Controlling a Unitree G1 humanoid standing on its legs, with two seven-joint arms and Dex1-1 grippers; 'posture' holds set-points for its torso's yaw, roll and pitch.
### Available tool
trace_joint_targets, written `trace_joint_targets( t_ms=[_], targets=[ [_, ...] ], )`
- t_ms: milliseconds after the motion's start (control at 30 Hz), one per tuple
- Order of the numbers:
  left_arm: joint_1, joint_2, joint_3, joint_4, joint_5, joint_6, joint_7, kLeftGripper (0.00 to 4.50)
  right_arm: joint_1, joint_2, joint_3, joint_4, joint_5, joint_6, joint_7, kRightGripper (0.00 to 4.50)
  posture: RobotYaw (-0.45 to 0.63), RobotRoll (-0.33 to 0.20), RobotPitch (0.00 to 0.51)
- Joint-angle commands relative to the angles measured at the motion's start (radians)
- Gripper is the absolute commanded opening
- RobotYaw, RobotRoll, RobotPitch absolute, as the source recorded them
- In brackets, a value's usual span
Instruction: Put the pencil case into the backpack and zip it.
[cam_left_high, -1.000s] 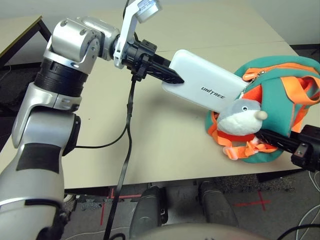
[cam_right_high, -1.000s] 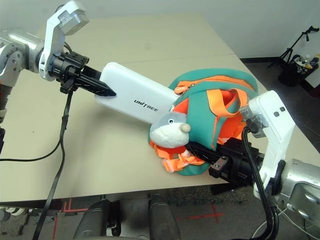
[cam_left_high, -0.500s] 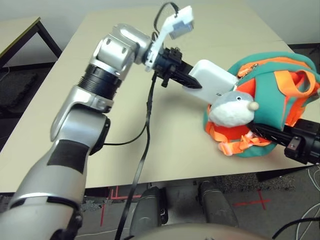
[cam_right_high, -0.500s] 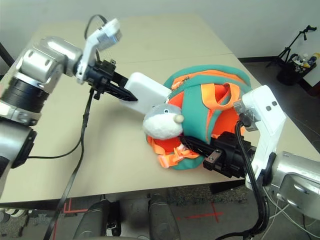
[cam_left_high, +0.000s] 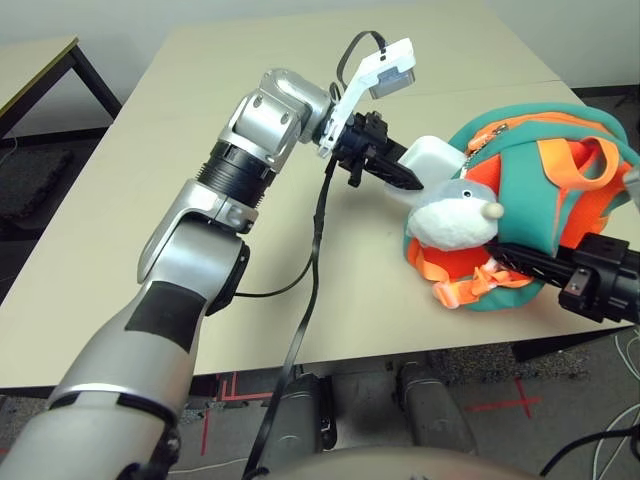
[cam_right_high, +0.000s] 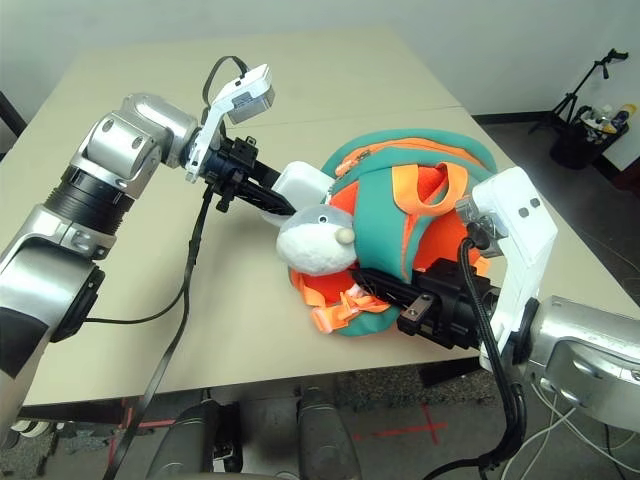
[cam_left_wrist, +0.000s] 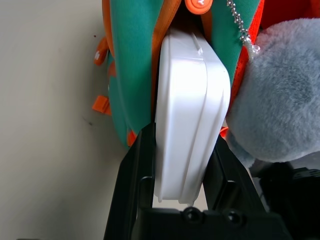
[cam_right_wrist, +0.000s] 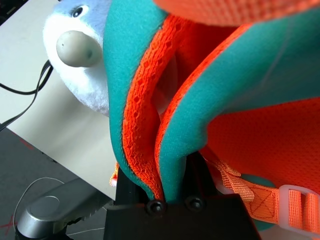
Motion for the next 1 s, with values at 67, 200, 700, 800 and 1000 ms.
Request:
trace_joint_targets(
  t_ms=[67,200,700,800,1000],
  targets=[
    [0.029,0.017,0.005,-0.065,-0.029,0.064,-0.038,1.33,-0.018,0.004,0.022,-0.002,-0.010,-0.010,0.019,0.24,-0.23,0.000,0.084],
    [0.032,0.052,0.029,-0.141,-0.069,0.140,-0.054,2.62,-0.024,0.006,0.028,0.003,-0.021,-0.007,0.029,0.24,-0.23,0.000,0.084],
    [-0.019,0.167,0.134,-0.214,-0.232,0.351,0.003,2.23,-0.063,-0.001,0.060,0.032,-0.057,0.004,0.076,0.24,-0.20,0.000,0.079],
    [-0.015,0.157,0.116,-0.191,-0.215,0.312,0.016,1.23,-0.072,0.000,0.069,0.035,-0.064,0.003,0.081,0.24,-0.20,0.000,0.079],
    [-0.015,0.137,0.097,-0.164,-0.205,0.281,0.013,0.00,-0.075,0.001,0.070,0.035,-0.068,0.007,0.085,0.24,-0.22,0.000,0.080]
  ],
)
